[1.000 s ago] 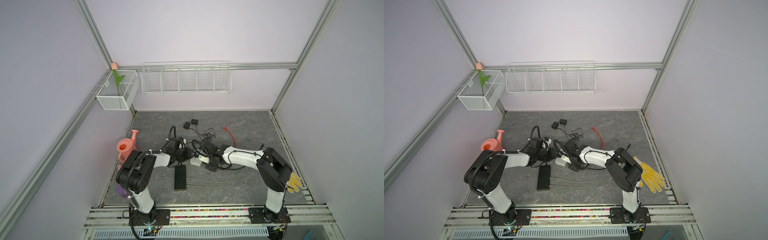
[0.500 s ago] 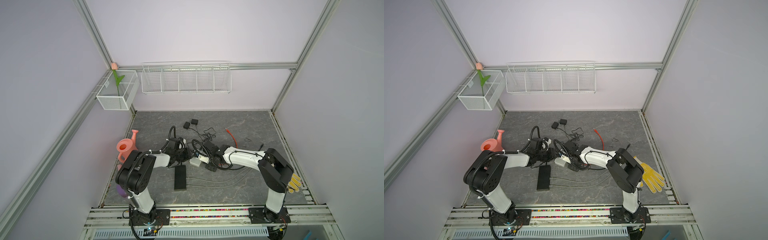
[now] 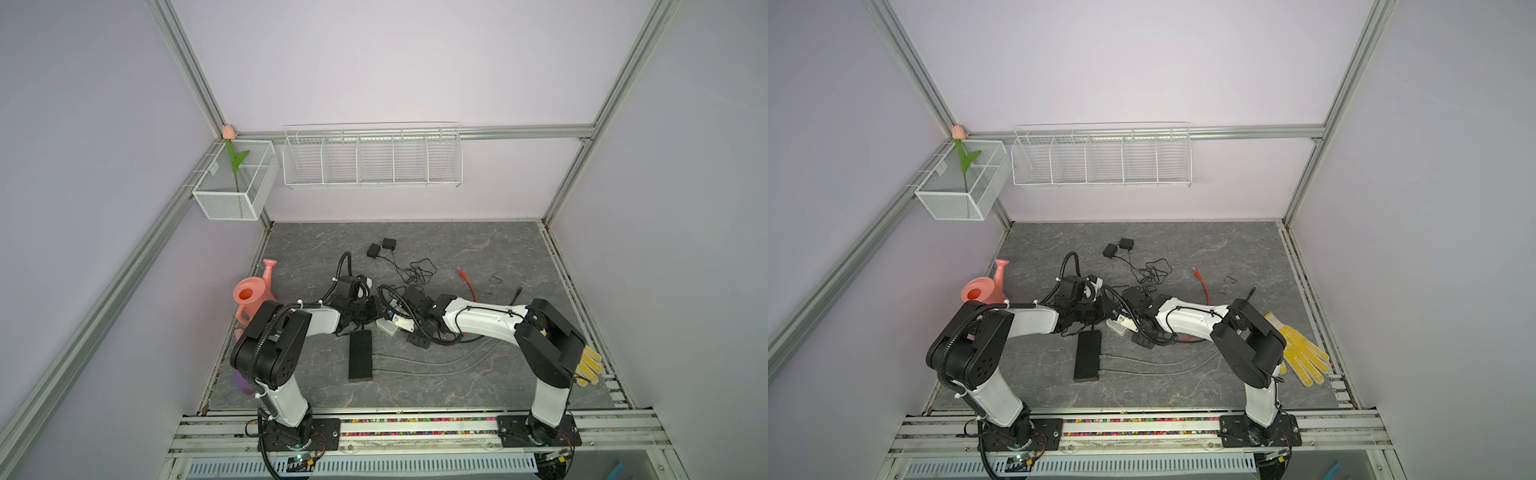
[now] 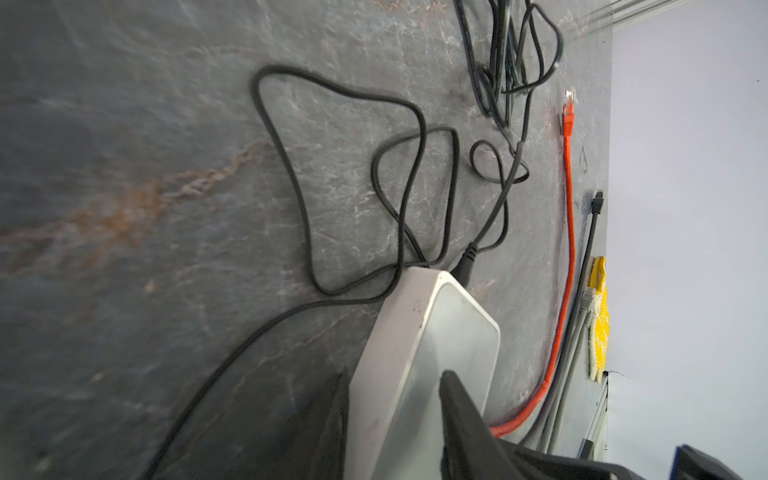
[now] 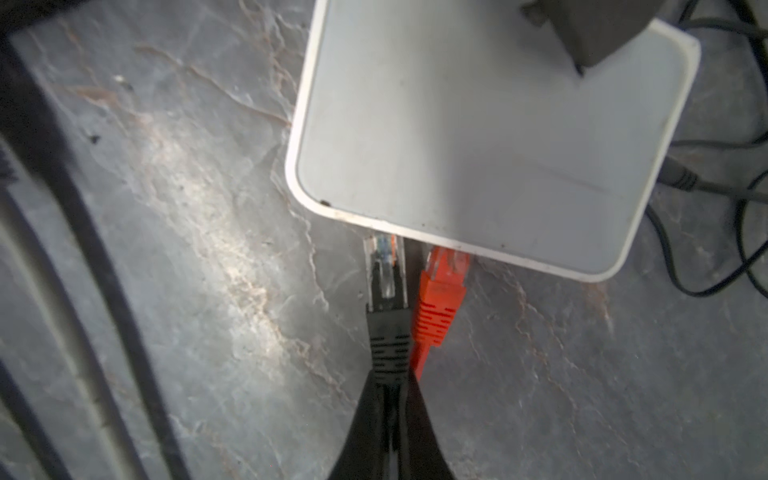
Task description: Insert the plug into the switch port
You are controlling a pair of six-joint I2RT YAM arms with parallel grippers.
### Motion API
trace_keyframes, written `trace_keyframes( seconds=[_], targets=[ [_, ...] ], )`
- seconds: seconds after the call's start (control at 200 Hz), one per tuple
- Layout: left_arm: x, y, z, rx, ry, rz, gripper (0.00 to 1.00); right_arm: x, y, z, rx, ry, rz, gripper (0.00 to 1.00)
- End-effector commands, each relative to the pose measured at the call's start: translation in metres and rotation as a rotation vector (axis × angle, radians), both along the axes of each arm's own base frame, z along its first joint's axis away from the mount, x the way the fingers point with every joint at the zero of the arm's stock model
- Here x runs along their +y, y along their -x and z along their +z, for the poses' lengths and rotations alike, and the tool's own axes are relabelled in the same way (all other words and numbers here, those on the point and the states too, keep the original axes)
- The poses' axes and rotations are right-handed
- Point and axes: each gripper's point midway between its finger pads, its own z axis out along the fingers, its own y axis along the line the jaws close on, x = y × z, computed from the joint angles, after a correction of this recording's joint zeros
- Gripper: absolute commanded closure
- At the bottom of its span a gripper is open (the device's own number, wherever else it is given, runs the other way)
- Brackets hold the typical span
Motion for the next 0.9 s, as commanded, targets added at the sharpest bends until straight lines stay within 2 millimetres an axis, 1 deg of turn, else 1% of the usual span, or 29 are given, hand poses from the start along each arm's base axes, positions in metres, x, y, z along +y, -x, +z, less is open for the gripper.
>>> trace_keyframes(
  seconds=[0.0, 0.265, 0.4, 0.76, 0.895],
  targets=[
    [0.0, 0.012, -0.004, 0.019, -0.017, -0.025, 0.64, 0.008, 0.001, 0.004, -0.004, -0.052, -0.003, 0.93],
    [0.001, 0.012, -0.005, 0.02, -0.022, -0.026, 0.64, -0.001, 0.002, -0.002, -0.004, -0.013, -0.022, 0.93],
    [0.002, 0.013, -0.007, 0.022, -0.031, -0.028, 0.64, -0.001, 0.008, -0.003, 0.002, -0.019, -0.013, 0.93],
    [0.004, 0.013, -0.006, 0.02, -0.031, -0.026, 0.64, 0.001, 0.012, -0.001, 0.004, -0.022, 0.003, 0.93],
    [0.004, 0.014, -0.006, 0.023, -0.03, -0.026, 0.64, 0.002, 0.011, -0.001, -0.003, -0.022, 0.0, 0.93]
  ],
)
